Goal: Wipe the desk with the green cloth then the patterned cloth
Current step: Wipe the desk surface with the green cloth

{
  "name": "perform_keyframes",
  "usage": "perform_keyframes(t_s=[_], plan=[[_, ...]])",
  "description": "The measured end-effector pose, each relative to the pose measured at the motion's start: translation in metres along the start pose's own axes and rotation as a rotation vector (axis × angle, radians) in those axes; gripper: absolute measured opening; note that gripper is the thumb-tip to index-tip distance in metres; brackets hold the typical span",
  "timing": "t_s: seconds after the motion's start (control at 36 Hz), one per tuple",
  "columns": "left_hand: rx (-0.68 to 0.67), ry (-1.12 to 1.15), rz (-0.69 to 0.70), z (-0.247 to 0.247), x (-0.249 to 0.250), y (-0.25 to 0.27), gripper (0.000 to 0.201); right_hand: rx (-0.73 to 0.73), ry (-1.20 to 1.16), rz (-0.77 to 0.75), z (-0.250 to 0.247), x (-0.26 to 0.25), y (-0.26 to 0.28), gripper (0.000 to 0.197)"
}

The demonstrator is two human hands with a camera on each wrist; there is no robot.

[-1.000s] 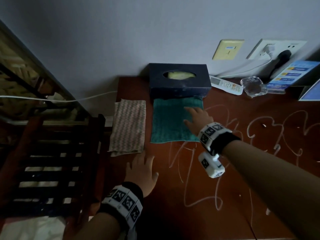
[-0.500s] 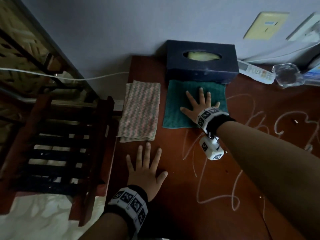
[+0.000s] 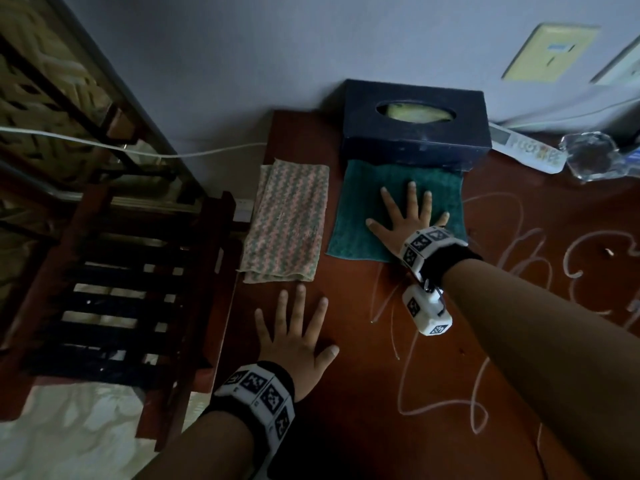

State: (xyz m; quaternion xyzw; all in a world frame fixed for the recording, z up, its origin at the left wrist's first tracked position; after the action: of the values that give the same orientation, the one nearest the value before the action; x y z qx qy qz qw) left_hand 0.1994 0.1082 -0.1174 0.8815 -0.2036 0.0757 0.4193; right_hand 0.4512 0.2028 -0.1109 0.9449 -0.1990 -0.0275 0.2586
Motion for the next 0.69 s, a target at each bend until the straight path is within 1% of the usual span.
perform_keyframes(t_s=[0.08, 0.17, 0.22, 0.31, 0.44, 0.53, 0.69], plan=[[-0.001, -0.013, 0.003, -0.001, 0.0, -0.001, 0.077, 0.008, -0.002, -0.017, 0.005, 0.0, 0.005, 0.073], [-0.019, -0.007, -0.009, 0.0, 0.0, 0.001, 0.076, 0.012, -0.006, -0.026, 0.009, 0.0, 0.016, 0.072], [-0.015, -0.011, -0.023, -0.001, 0.0, 0.0, 0.082, 0.017, -0.008, -0.037, 0.013, -0.001, 0.024, 0.072], [-0.008, -0.01, -0.034, -0.002, -0.001, 0.0, 0.079, 0.014, -0.005, -0.047, 0.019, -0.001, 0.034, 0.072], [-0.01, -0.004, -0.038, -0.002, -0.001, 0.0, 0.082, 0.013, -0.009, -0.056, 0.028, -0.001, 0.052, 0.071], [-0.002, -0.009, -0.042, -0.002, -0.001, 0.0, 0.081, 0.009, -0.021, -0.063, 0.034, -0.002, 0.063, 0.071], [0.005, -0.011, -0.047, -0.003, -0.002, 0.001, 0.077, 0.026, -0.033, -0.029, 0.047, -0.006, 0.085, 0.07]])
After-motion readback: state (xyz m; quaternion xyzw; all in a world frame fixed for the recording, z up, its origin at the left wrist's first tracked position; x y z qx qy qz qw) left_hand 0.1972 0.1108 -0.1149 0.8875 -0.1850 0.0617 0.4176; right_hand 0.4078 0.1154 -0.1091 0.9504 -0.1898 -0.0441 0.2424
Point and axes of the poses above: each hand's wrist, its own y-axis away from the middle knuckle, its own z-axis out of the palm, x = y × z, the point moved 6 cm from there along -y, towards the middle knuckle, and after that the axes turned 13 degrees about y, right-handed, at the moved point
